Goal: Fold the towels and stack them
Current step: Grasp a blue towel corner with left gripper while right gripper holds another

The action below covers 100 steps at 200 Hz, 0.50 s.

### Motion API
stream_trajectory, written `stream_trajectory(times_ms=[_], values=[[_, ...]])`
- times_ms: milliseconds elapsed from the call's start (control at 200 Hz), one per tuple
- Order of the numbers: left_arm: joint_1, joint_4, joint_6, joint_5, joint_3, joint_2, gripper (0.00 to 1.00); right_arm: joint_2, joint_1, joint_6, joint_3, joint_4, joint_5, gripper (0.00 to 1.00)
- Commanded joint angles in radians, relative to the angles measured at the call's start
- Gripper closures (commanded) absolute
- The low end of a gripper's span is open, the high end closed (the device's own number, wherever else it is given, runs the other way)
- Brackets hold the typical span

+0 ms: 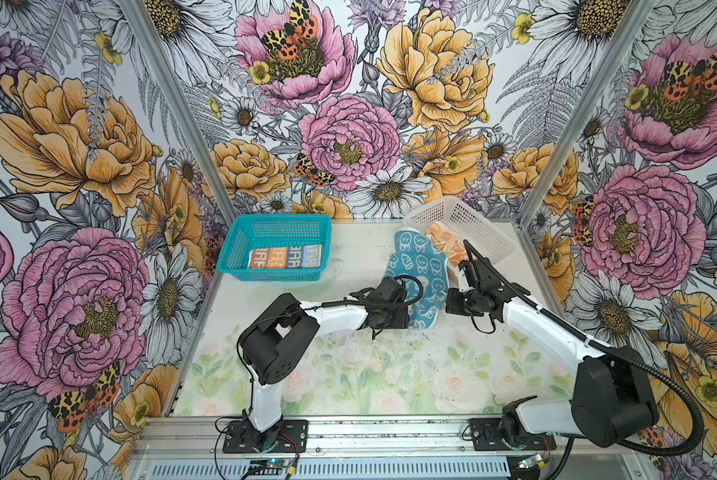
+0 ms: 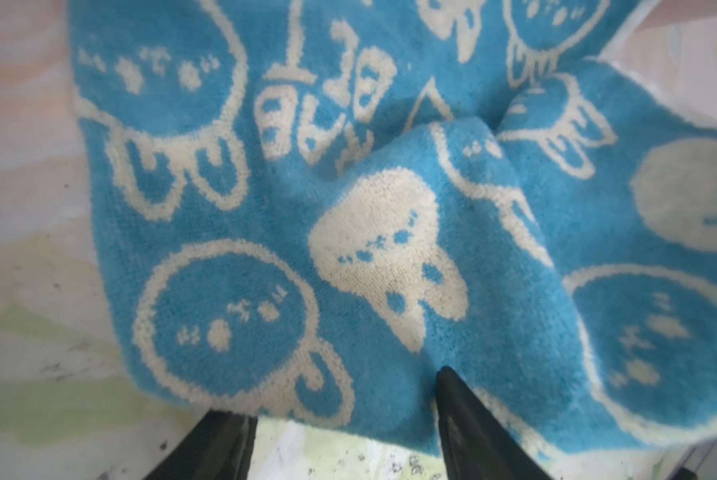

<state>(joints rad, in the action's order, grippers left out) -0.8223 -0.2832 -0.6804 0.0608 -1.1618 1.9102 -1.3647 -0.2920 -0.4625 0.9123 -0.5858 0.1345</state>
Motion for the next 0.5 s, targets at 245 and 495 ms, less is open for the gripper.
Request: stream_trajectory(times_ms=[245, 495], values=[[0.055, -0.109, 0.052, -0.01, -0.025, -0.054, 0.9, -0.003, -0.111, 0.02, 0.076, -0.008, 0.034, 1.0], [0.096, -0.417, 0.153, -0.092, -0.074, -0.375, 1.0, 0.038, -0.21, 0.053, 0.212, -0.074, 0.125, 1.0]])
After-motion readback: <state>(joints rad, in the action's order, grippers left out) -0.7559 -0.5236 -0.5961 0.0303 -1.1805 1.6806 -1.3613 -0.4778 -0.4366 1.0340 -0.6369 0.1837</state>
